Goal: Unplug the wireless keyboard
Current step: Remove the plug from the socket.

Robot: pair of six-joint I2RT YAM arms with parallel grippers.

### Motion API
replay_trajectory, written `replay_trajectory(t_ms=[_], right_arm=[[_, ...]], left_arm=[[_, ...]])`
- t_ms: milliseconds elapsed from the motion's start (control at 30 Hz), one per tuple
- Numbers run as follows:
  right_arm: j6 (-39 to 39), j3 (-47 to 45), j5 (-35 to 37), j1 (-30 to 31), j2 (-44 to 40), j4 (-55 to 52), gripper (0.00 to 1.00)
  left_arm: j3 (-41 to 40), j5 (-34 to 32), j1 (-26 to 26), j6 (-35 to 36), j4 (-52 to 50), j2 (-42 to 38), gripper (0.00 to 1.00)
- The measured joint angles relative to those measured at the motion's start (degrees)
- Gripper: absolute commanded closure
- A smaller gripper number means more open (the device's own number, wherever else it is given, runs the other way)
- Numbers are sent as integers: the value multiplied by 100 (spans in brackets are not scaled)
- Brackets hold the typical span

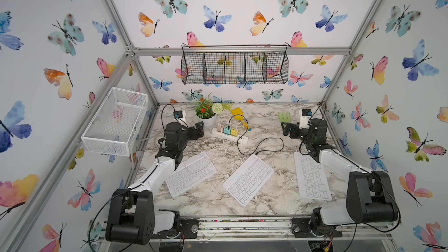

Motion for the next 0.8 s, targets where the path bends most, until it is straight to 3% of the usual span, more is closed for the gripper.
replay_trajectory(t_ms=[433,800], right_arm=[[562,-9,-671,101,-385,-614,7],[866,72,-632,769,-114,-1045,10]], left_arm=[[-409,704,-785,-710,37,398,13],[-481,896,-1158,-944,70,411,17]])
